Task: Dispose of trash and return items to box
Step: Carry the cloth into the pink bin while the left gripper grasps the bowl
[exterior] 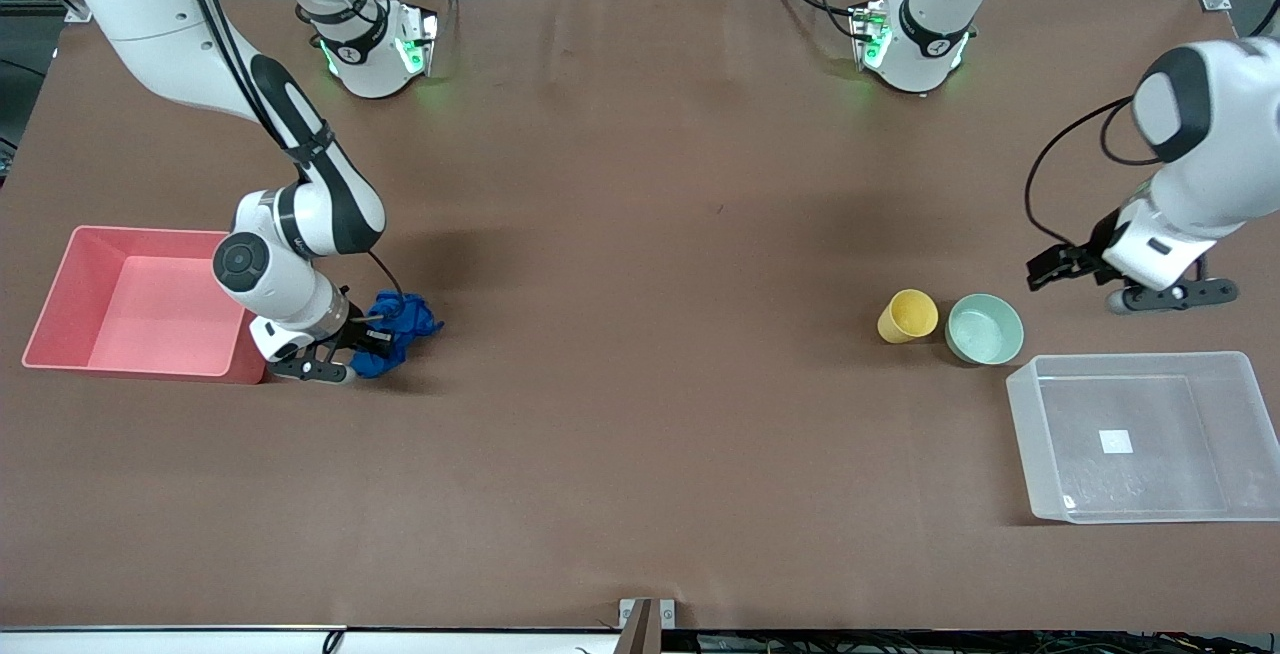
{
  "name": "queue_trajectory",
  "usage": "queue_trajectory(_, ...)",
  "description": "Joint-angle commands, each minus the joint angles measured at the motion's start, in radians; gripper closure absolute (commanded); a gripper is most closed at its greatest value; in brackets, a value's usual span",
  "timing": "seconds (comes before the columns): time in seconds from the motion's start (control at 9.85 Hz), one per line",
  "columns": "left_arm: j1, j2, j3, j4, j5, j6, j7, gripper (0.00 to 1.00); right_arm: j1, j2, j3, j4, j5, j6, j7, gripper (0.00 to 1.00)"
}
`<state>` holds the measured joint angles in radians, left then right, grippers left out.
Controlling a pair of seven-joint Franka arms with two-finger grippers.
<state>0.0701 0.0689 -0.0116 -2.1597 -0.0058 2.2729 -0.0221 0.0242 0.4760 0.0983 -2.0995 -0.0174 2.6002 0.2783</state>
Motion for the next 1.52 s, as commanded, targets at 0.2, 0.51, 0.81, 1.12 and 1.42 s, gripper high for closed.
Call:
queue_trajectory(0.2,0.049,0.162,-0.004,-0.100,-0.016,0.274,0.014,0.02,-0.029,-0.242,-0.008,0.221,-0.004,-0.575,-0.010,0.99)
queue_trajectory(0.51,0.051,0.276,-0.004,-0.095,-0.017,0.429,-0.009,0.02,-0.047,-0.322,-0.203,0.303,-0.035,-0.766,-0.346,0.99)
queue_trajectory(0.81,0.071,0.345,-0.005,-0.100,-0.019,0.514,-0.009,0.12,-0.055,-0.277,-0.408,0.241,-0.055,-0.596,-0.650,0.98)
queue_trajectory(1.12,0.074,0.365,-0.007,-0.100,-0.017,0.513,-0.009,0.88,-0.095,-0.174,-0.453,0.103,-0.038,-0.318,-0.774,0.97)
queue_trajectory(1.42,0.073,0.344,-0.010,-0.118,-0.019,0.511,-0.007,1.00,-0.093,-0.116,-0.453,0.021,0.030,-0.185,-0.783,0.89)
